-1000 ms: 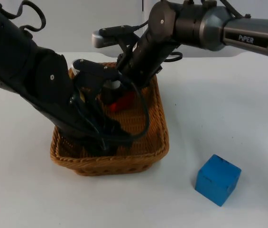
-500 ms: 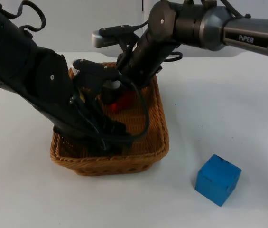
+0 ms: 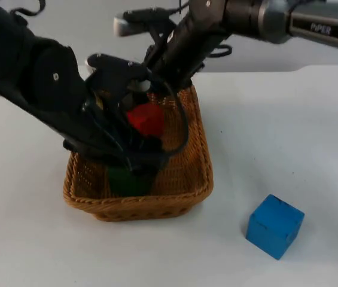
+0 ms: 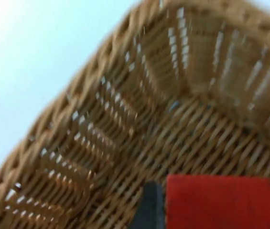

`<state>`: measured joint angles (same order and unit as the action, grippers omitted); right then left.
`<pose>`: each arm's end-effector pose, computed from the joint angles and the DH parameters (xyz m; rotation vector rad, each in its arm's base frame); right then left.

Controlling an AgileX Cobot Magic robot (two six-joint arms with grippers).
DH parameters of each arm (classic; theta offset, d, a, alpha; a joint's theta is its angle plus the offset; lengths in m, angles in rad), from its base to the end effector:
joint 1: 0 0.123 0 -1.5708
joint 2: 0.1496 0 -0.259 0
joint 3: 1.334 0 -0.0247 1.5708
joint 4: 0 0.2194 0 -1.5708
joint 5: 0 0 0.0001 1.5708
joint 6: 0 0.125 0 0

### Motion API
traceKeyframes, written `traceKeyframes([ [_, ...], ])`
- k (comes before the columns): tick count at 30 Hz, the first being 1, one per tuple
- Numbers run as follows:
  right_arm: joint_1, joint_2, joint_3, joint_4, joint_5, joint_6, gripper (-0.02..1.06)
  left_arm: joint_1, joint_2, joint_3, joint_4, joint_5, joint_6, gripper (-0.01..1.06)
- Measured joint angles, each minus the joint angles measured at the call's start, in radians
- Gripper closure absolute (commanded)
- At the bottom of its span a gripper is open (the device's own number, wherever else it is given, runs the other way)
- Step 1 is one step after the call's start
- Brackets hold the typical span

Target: Pick up one cube with each hand and place exactly two cubes into the same basket, leaving the remaining cube outside.

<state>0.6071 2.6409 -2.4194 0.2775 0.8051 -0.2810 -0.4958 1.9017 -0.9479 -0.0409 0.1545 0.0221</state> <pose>0.4278 0.3273 0.1096 -0.9372 2.3450 0.4626 0.3038 -0.1652 0.0948 0.6182 2.5302 -0.1947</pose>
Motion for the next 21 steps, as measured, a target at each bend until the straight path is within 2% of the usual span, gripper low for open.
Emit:
traceKeyframes([
  [3, 0.000, -0.042, 0.000, -0.034, 0.007, 0.000, 0.35, 0.000, -0.060, 0.000, 0.016, 0.029, 0.000, 0.25],
  [10, 0.000, -0.109, 0.000, -0.051, 0.030, 0.000, 0.35, 0.000, -0.172, 0.000, 0.025, 0.063, 0.000, 0.25],
  [15, 0.000, -0.176, 0.000, -0.066, 0.097, 0.000, 0.35, 0.000, -0.290, 0.000, 0.048, 0.096, 0.000, 0.25],
  [21, 0.000, -0.226, 0.000, -0.067, 0.171, 0.002, 0.35, 0.000, -0.341, 0.000, 0.057, 0.132, 0.000, 0.25],
])
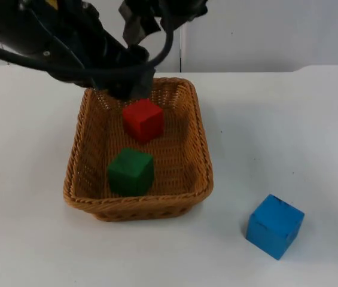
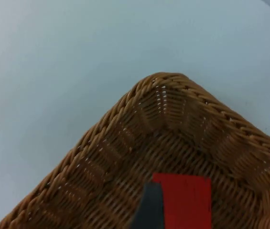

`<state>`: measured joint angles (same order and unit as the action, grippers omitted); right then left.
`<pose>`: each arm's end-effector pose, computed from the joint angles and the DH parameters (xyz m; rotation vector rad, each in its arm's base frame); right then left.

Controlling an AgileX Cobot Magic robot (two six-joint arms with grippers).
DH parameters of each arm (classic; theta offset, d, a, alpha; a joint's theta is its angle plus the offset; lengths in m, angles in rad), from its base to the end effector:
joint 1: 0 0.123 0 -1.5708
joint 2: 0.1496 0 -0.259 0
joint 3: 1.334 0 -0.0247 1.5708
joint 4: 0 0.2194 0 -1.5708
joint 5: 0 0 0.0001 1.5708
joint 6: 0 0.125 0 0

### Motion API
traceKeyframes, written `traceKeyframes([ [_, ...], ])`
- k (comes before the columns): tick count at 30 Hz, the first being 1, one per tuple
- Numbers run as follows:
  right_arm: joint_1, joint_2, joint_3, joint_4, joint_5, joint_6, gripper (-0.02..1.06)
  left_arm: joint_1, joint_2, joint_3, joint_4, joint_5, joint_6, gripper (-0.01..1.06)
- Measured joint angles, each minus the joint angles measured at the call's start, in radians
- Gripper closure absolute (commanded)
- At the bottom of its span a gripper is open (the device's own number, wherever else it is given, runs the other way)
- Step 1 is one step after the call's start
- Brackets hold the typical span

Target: Pick up one cube with each hand and place exactly two cubes into the same basket, leaving the remaining cube outside.

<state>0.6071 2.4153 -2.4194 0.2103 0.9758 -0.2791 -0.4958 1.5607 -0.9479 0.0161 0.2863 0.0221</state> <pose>0.4084 0.3100 0.2143 -0.9964 2.2604 0.4084 0.2854 -0.1537 0.2000 0.6285 2.3091 -0.2115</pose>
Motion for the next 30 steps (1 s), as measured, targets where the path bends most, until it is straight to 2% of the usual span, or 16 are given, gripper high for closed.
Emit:
traceKeyframes([
  [8, 0.000, -0.081, 0.000, 0.000, 0.108, 0.006, 0.35, 0.000, -0.050, 0.000, 0.003, 0.057, 0.000, 0.25],
  [18, 0.000, -0.146, 0.036, -0.002, 0.154, 0.023, 0.35, 0.000, -0.153, 0.000, 0.007, 0.091, -0.002, 0.25],
  [21, 0.000, -0.177, 0.089, -0.002, 0.132, 0.025, 0.35, 0.000, -0.174, 0.000, 0.008, 0.101, -0.002, 0.25],
  [24, 0.000, -0.245, 0.209, -0.002, 0.054, 0.028, 0.35, 0.000, -0.190, 0.000, 0.009, 0.117, -0.002, 0.25],
  [25, 0.000, -0.245, 0.209, -0.002, 0.054, 0.028, 0.35, 0.000, -0.190, 0.000, 0.009, 0.117, -0.002, 0.25],
  [29, 0.000, -0.389, 0.445, -0.002, -0.101, 0.020, 0.35, 0.000, -0.213, 0.000, 0.007, 0.125, -0.002, 0.25],
  [30, 0.000, -0.389, 0.445, -0.002, -0.101, 0.020, 0.35, 0.000, -0.213, 0.000, 0.007, 0.125, -0.002, 0.25],
])
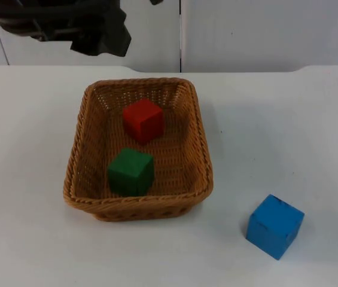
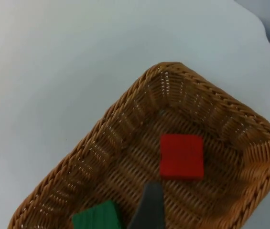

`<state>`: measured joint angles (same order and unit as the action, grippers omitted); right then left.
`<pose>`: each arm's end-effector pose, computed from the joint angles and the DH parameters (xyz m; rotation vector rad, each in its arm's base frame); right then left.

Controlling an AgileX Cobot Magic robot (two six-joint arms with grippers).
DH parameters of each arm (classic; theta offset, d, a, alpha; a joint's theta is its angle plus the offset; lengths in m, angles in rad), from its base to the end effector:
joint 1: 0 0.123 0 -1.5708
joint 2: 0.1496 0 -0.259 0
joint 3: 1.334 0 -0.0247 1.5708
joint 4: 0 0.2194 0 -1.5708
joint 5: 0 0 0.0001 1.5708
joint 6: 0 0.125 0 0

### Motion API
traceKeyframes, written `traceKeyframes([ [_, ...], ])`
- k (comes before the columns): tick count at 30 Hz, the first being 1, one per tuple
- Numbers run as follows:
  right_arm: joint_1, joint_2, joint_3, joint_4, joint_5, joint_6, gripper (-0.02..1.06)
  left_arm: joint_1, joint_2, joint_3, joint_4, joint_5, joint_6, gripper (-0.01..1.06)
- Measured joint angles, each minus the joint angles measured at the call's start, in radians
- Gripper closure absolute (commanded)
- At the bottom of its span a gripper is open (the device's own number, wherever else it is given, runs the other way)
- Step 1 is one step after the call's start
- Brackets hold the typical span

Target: Pick up one cube with each hand and place exactly two cubes into the same basket, leaving the remaining cube outside.

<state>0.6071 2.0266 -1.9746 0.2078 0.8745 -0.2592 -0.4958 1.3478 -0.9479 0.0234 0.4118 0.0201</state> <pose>0.3576 0.2725 0.2773 -0.9382 2.2383 0.4130 0.2564 -0.1374 0.2544 0.6073 2.2240 -0.2233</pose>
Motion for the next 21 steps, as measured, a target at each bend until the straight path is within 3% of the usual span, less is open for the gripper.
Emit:
traceKeyframes([
  [4, 0.000, -0.121, 0.206, 0.002, -0.113, -0.009, 0.35, 0.000, -0.055, 0.050, 0.000, -0.029, 0.000, 0.25],
  [5, 0.000, -0.121, 0.206, 0.002, -0.113, -0.009, 0.35, 0.000, -0.055, 0.050, 0.000, -0.029, 0.000, 0.25],
  [10, 0.000, -0.252, 0.403, 0.002, -0.206, -0.013, 0.35, 0.000, -0.177, 0.189, -0.004, -0.067, 0.000, 0.25],
  [21, 0.000, -0.517, 0.740, 0.002, -0.332, -0.017, 0.35, 0.000, -0.391, 0.258, -0.017, -0.016, 0.000, 0.25],
])
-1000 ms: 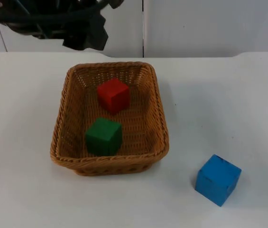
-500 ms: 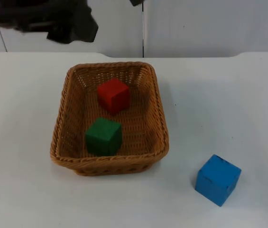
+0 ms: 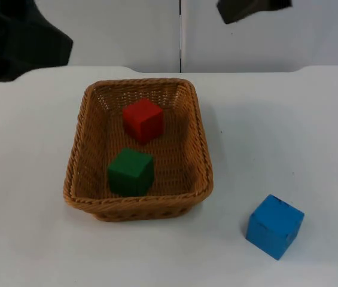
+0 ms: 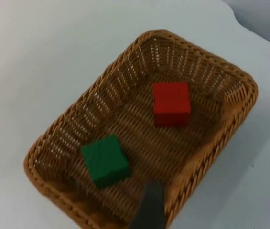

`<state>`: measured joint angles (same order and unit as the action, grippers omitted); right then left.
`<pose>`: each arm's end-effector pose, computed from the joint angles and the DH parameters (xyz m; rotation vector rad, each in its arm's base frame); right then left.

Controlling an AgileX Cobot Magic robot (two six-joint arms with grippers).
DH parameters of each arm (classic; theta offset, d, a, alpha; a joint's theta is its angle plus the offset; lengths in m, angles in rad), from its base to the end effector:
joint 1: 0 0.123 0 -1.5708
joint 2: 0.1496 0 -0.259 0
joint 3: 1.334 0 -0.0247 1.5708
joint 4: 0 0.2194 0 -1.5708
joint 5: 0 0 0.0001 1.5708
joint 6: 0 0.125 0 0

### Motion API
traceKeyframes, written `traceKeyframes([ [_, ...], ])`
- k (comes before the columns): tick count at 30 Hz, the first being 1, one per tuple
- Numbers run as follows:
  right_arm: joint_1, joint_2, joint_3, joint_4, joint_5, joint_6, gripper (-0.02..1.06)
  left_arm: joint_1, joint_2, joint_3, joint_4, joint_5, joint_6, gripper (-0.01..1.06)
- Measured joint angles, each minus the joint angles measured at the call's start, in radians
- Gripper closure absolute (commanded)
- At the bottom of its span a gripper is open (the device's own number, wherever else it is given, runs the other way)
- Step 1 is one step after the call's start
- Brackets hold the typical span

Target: Pick up one cube with each hand and place exactly two cubes into the same basket, leaving the remaining cube outside.

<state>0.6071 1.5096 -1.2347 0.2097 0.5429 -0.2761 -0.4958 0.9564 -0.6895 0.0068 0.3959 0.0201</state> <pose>0.2685 0.2029 0.2822 -0.8506 2.1555 0.3859 0.1840 -0.0991 0.2715 0.5557 2.0859 -0.2699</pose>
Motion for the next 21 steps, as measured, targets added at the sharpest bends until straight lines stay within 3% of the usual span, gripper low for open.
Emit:
traceKeyframes([
  [11, 0.000, -0.218, 0.194, 0.000, -0.019, 0.000, 0.35, 0.000, -0.131, 0.000, -0.007, 0.101, 0.000, 0.25],
  [21, 0.000, -0.367, 0.279, 0.006, 0.003, 0.000, 0.35, 0.000, -0.225, 0.000, -0.007, 0.185, 0.000, 0.25],
])
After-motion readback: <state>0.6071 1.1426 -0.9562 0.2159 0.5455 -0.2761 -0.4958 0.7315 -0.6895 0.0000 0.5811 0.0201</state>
